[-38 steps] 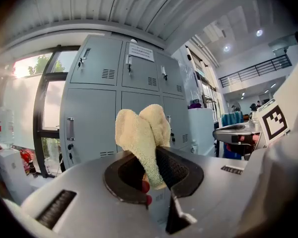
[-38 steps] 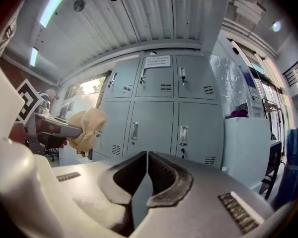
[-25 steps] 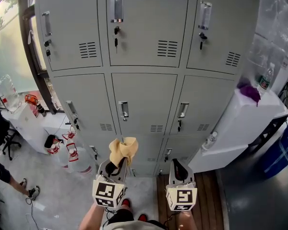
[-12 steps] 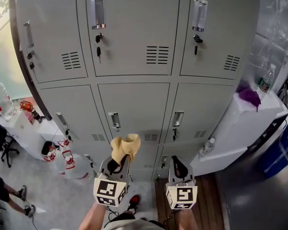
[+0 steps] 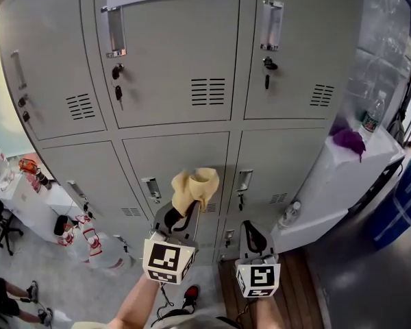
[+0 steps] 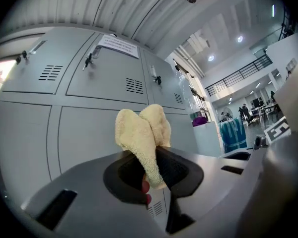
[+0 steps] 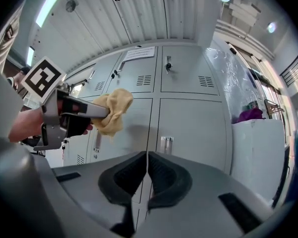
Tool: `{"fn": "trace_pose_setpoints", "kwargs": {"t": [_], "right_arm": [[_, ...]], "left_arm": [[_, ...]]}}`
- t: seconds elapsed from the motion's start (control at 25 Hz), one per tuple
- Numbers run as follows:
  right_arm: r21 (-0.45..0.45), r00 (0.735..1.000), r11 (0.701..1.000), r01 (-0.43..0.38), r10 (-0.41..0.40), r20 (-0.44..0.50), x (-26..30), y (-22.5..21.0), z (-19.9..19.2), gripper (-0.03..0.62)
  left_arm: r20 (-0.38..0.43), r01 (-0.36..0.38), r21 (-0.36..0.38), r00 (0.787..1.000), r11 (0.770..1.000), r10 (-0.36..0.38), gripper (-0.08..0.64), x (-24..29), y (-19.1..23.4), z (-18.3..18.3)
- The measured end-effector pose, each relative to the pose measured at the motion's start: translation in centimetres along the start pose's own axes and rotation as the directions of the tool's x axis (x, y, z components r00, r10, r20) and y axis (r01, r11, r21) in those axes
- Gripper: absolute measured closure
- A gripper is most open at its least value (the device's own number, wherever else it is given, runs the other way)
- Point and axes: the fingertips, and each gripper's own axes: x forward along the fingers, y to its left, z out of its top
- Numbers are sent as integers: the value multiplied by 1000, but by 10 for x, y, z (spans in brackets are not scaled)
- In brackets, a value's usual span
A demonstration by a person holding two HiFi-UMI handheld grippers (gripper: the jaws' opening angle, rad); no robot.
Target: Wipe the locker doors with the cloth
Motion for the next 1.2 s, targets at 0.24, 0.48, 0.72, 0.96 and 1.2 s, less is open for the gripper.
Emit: {"fn": "trace_pose_setpoints", "kwargs": {"t": [0.24,0.48,0.72,0.96,1.2], "right_arm": [[5,999,999,49,-48,-6,6,-14,-2,568],[12,996,996,92,-91,-24,9,-27,-6,568],[11,993,993,116,-115,-29,11,-35,-7,568],[11,994,994,108,-108,-32,17,-33,-8,568],[14,996,996,85,-84,-25,23,-26,-6,568]], "left_arm": [[43,36,-3,998,999,-35,485,43,-2,29],[69,79,-5,995,997,-78,485,68,-5,43],[68,83,-15,994,996,-82,485,82,1,46],[69,73,-10,995,997,-72,485,83,5,47],[56,25,-14,998,1000,-25,485,73,27,41]]}}
